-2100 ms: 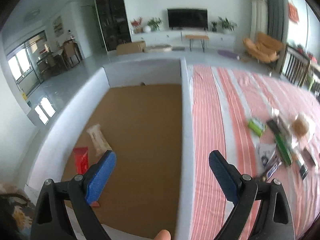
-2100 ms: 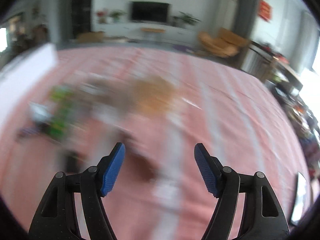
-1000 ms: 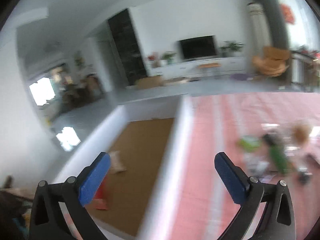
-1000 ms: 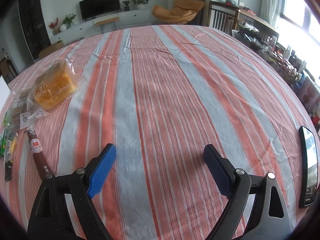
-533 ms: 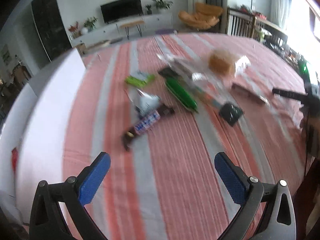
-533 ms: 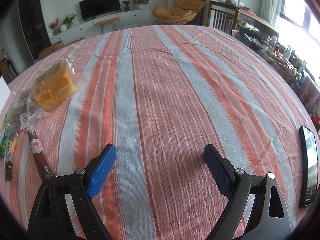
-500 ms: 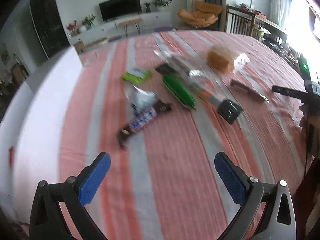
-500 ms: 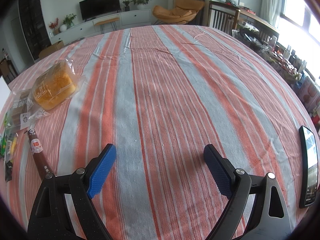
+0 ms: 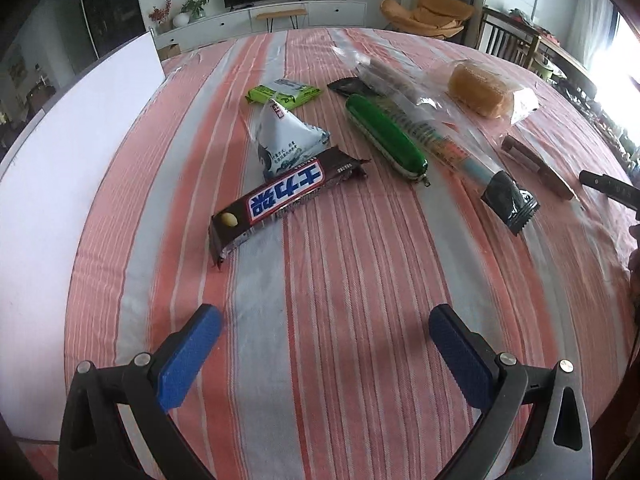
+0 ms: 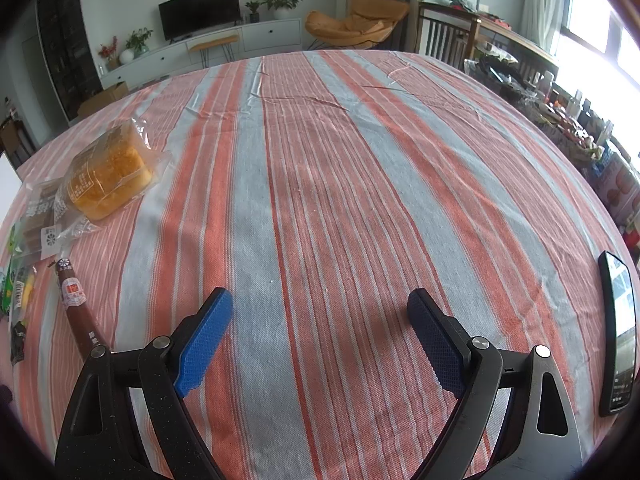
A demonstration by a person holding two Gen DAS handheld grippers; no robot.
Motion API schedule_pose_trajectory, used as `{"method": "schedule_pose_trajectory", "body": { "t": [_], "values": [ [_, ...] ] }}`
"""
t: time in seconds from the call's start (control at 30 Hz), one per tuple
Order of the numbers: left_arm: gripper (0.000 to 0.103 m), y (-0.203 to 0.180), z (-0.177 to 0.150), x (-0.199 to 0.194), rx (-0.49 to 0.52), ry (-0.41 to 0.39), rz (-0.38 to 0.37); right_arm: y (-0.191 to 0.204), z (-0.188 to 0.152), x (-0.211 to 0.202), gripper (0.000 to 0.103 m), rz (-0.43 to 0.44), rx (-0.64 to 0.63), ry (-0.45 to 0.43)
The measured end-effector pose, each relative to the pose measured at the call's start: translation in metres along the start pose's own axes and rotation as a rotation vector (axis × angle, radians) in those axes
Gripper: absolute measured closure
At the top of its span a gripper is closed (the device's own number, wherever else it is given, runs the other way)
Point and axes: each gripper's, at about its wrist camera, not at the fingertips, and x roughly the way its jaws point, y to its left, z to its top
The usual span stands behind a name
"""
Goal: Organize snacks
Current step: 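Move the left tool back over the chocolate bar on the table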
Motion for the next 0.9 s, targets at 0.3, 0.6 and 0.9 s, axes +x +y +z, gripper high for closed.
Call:
{"method": "schedule_pose_trajectory", "body": {
  "t": [0.3, 0.6, 0.9],
  "values": [
    [0.0, 0.0013, -0.0014, -0.0004, -0.005, -0.031, 0.005, -0.0002, 0.0001, 0.0007, 0.011, 0.002, 0.0, 0.0],
    [0.0, 0.0006, -0.0027, -0.0006, -0.006, -0.046, 0.006, -0.0002, 0.0003, 0.0011, 0.011, 0.002, 0.001, -0.001],
    [0.0, 0.0003, -0.0029, -0.0004, -0.01, -0.044, 0.009, -0.0004, 0.0004, 0.0017, 0.011, 0.004, 0.001, -0.001]
  ]
}}
